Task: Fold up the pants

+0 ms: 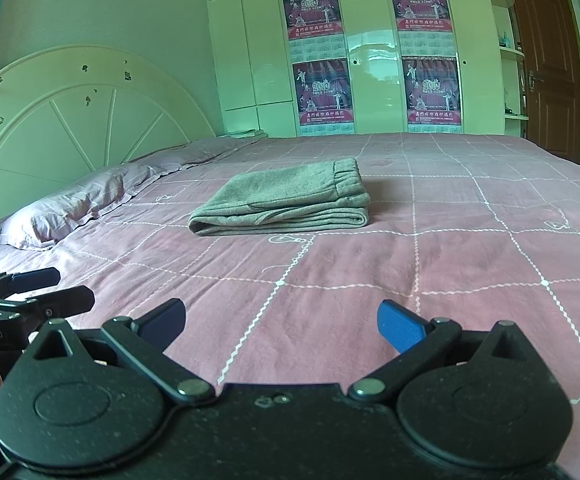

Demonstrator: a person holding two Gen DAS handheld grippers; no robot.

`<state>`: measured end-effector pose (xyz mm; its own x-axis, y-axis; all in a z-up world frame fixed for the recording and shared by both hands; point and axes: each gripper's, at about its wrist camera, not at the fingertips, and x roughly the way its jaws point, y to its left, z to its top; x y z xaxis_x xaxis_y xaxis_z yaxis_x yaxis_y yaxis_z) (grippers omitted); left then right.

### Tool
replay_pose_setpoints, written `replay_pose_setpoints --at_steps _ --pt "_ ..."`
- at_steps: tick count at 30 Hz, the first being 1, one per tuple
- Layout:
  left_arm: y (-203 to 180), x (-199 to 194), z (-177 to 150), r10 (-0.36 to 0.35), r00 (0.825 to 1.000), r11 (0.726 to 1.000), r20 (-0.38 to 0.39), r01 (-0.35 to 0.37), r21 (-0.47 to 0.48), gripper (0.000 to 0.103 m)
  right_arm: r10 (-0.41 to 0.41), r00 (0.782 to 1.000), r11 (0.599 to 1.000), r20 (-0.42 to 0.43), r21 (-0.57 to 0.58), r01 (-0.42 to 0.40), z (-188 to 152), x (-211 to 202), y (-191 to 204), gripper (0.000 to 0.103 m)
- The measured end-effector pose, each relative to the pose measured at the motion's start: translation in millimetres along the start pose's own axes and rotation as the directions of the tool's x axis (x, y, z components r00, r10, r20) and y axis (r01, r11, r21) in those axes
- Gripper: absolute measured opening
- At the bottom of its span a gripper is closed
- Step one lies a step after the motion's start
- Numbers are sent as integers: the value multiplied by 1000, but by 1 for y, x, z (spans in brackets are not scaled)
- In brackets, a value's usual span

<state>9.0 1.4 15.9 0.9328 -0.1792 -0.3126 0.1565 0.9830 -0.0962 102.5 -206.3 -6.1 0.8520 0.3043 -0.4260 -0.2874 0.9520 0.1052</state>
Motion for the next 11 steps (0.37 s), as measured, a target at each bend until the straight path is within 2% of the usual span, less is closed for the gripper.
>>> replay_pose_setpoints --at_steps 11 --pt "-2 -4 2 -6 1000 1000 12 6 11 103 10 1000 1000 4 -11 -10 1 -1 -2 97"
